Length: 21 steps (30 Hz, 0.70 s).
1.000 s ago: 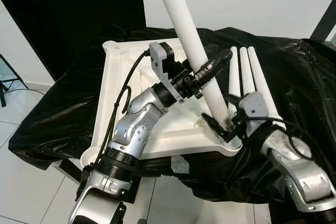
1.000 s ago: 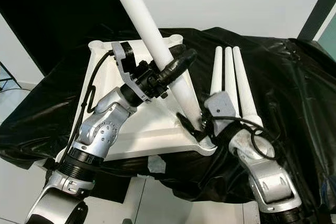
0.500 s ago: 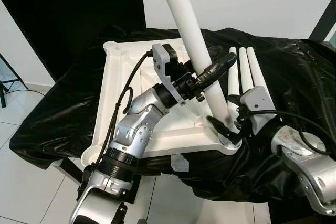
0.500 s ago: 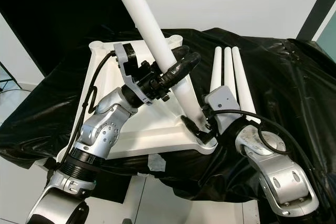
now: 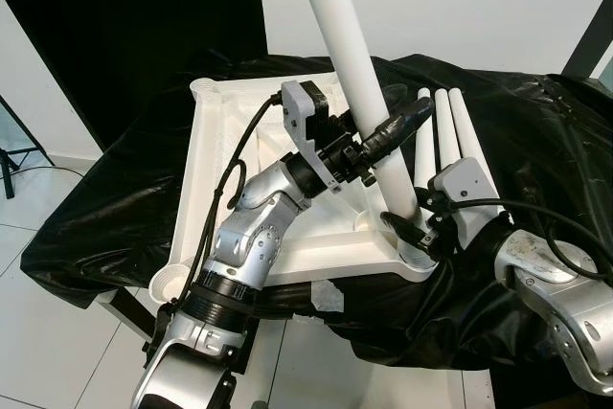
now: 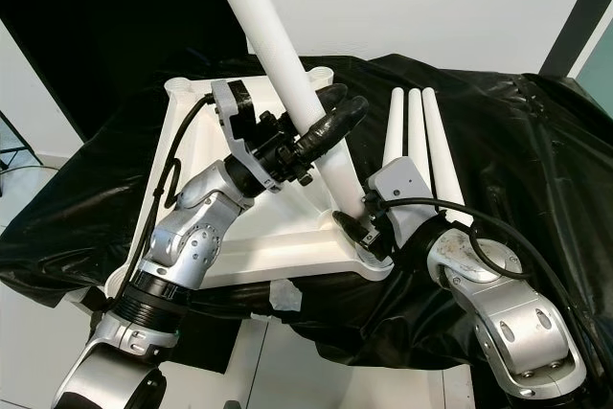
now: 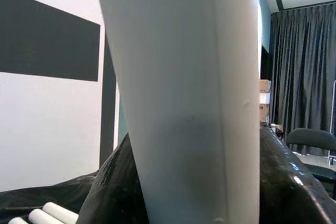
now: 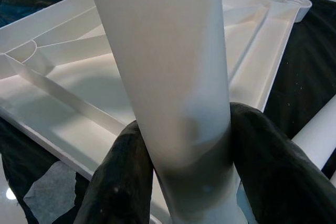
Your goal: Building children table
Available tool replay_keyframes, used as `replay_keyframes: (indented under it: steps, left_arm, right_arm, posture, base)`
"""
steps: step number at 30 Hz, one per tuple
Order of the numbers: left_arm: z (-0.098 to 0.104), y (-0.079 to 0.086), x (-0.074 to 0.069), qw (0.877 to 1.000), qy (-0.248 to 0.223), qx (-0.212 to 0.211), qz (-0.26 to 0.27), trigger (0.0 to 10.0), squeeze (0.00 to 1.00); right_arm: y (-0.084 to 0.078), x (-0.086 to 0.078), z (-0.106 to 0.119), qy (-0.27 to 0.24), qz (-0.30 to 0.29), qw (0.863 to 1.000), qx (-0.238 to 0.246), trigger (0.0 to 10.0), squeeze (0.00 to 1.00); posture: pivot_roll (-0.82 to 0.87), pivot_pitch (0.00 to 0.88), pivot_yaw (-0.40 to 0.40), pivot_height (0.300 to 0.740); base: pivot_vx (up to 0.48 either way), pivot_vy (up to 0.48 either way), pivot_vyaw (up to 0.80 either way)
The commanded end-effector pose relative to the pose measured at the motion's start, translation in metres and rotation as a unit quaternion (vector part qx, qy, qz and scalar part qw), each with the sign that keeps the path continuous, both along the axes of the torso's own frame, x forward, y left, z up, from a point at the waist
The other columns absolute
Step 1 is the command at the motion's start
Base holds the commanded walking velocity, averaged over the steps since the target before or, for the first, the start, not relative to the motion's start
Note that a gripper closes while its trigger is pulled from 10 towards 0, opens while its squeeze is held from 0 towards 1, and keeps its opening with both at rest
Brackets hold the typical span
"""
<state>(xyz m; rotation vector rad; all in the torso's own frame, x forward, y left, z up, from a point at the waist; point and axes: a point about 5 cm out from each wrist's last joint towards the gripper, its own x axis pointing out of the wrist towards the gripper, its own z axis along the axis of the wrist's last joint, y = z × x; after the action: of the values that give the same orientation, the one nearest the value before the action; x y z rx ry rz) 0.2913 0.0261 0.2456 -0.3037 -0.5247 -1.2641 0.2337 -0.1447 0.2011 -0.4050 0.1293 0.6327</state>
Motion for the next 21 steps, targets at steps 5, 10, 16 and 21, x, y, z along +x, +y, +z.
replay_keyframes:
  steps: [5, 10, 16, 21]
  left_arm:
    - [-0.017, -0.001, 0.002, 0.999, 0.018, 0.042, -0.005, 0.0, 0.00]
    - [-0.015, -0.003, -0.001, 0.999, 0.008, 0.041, -0.005, 10.0, 1.00]
    - [-0.011, 0.007, -0.014, 0.996, 0.042, 0.001, -0.079, 10.0, 0.00]
    - [-0.018, 0.021, -0.024, 0.989, 0.066, 0.002, -0.132, 10.0, 0.00]
  right_arm:
    - [-0.004, 0.002, -0.007, 0.029, -0.011, 1.000, 0.000, 0.0, 0.00]
    - [-0.004, 0.009, -0.009, 0.017, -0.035, 0.999, 0.017, 4.4, 0.00]
    - [-0.003, 0.012, -0.007, -0.003, -0.042, 0.998, 0.036, 10.0, 0.00]
    - [-0.005, 0.013, -0.007, -0.015, -0.050, 0.998, 0.047, 10.0, 0.00]
  posture:
    - [0.12, 0.000, 0.018, 0.740]
    - [0.12, 0.000, 0.024, 0.740]
    - [0.12, 0.000, 0.026, 0.740]
    - [0.12, 0.000, 0.027, 0.740]
  base:
    - [0.000, 0.000, 0.00]
    - [0.000, 0.000, 0.00]
    - [0.000, 0.000, 0.00]
    - [0.000, 0.000, 0.00]
